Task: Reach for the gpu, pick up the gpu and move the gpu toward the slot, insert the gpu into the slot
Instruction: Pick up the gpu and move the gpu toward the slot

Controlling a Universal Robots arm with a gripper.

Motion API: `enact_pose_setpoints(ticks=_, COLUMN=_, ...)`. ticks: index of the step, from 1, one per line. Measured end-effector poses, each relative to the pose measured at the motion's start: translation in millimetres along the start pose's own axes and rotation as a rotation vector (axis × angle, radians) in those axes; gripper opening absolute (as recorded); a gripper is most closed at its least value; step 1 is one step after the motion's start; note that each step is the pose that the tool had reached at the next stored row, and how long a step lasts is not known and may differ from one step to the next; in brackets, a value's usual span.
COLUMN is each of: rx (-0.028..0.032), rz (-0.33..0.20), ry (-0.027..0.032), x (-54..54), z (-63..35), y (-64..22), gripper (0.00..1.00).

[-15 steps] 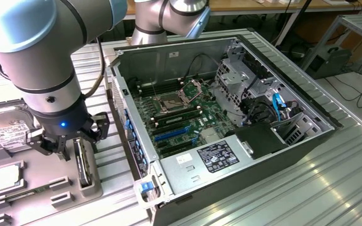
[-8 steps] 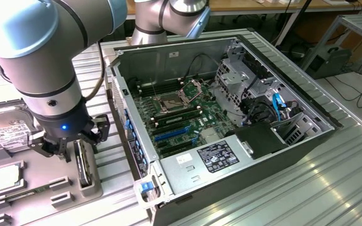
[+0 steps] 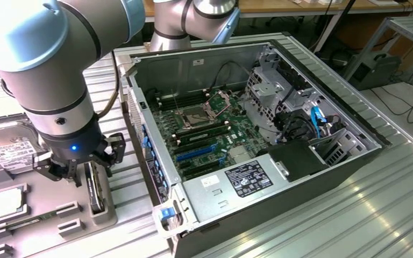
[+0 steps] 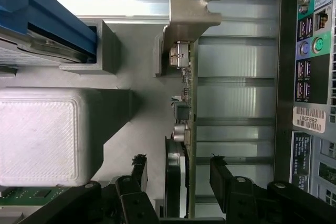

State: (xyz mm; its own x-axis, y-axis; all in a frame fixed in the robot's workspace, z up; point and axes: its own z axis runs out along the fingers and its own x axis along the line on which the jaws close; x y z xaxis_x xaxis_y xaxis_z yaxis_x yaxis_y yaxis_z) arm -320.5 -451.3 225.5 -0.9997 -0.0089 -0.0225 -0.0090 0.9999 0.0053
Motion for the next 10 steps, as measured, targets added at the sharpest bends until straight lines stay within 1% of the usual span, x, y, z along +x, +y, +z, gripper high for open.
enact_pose_setpoints(ticks=6, rx=-0.0001, rz=0.000, ry=-0.0001, x=0.0, z=0.1, y=0.0, gripper=0.60)
enact_pose_setpoints(ticks=8, rx=-0.0002, rz=0.000, ry=-0.0002, x=-0.1, z=0.1, y=0.0, gripper=0.59)
enact_pose_setpoints(ticks=9, rx=-0.0002, rz=0.000, ry=-0.0002, x=0.0, z=0.1, y=0.0, gripper=0.51)
enact_pose_setpoints(ticks=10, rx=-0.0002, rz=0.001, ry=-0.0002, x=0.5, z=0.2, y=0.1, gripper=0.51)
